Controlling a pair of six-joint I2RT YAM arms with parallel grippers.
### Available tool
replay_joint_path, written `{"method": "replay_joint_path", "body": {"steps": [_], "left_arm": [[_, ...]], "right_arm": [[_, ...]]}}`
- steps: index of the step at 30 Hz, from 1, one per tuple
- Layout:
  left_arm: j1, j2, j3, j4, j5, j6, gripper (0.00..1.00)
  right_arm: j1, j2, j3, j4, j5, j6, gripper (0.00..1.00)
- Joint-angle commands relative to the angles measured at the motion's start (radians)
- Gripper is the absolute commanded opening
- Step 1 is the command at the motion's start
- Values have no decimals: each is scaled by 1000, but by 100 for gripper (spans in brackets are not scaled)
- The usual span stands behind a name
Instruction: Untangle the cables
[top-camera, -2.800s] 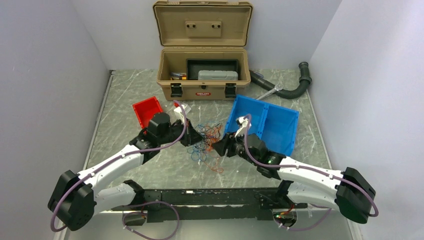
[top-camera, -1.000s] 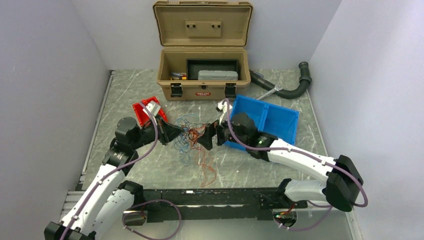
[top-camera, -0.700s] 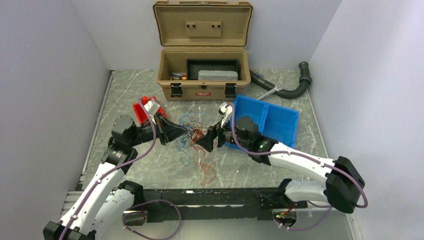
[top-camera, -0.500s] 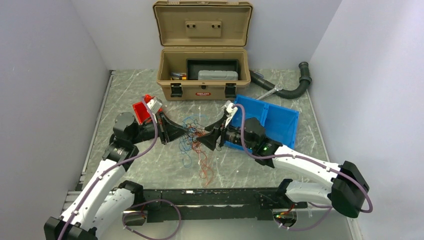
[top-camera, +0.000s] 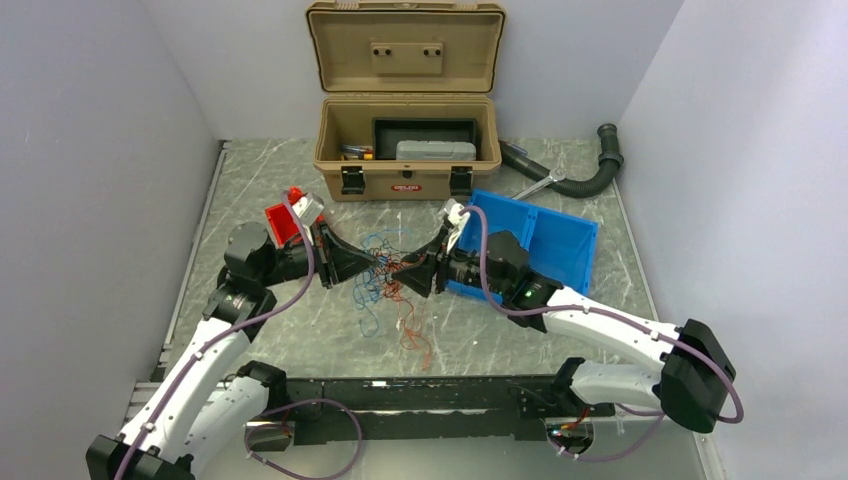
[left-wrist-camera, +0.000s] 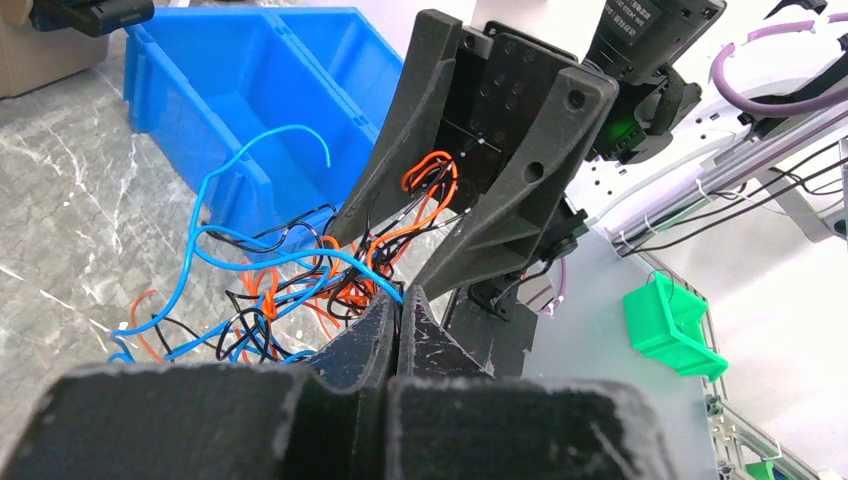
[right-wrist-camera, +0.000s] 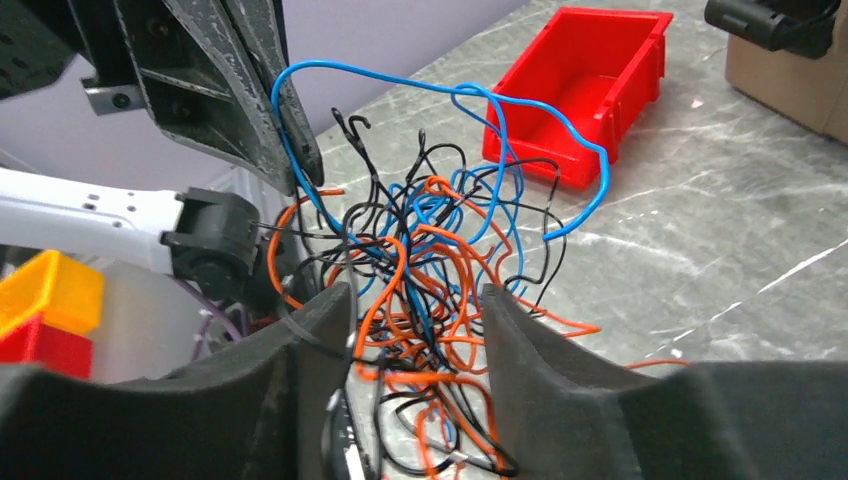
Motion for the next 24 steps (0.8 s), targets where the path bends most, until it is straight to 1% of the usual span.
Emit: {"method": "replay_joint_path", "body": {"steps": [1,4,5,6,7,8,9,10,11,12,13,14,17,19,22,24], "left_arm": [[-6,5,39,50,40,-3,0],[-6,6,44,39,40,2,0],[-6,5,51,18,31,13,0],[-6,4,57,-7,19,30,0],[-6,4,64,-50,1,49,4],[-6,2,71,-93,-25,76,12],[-6,-1,77,-140,-64,92,23],[-6,-3,80,-177,-102,120,37],[-6,-6,81,-202,-133,138,54],[-7,-9,77,-217,-159,149,67],[-8,-9,75,-226,-175,154,75],[-11,-6,71,-228,-187,154,81],[-39,17,71,-218,-207,148,94],[-83,39,80,-214,-246,148,99],[-168,76,104,-215,-343,160,99],[-205,101,120,-204,-374,160,99]], "right_arm": [[6,35,61,-6,-15,-24,45],[8,48,71,-23,-6,-28,13],[9,40,66,-20,2,-26,5],[9,29,62,-23,22,-23,0],[8,14,60,-30,40,-20,0],[8,-1,59,-43,59,-17,0],[7,-14,61,-58,71,-17,0],[9,-32,63,-73,77,-14,0],[8,-39,72,-95,78,-13,0],[8,-44,81,-116,75,-15,0],[8,-48,90,-134,73,-13,0],[9,-51,98,-151,76,-10,0],[8,-42,136,-218,99,-5,0],[11,-31,164,-263,126,-5,0],[19,-17,182,-280,164,-7,0],[24,-12,183,-275,181,-4,0]]}}
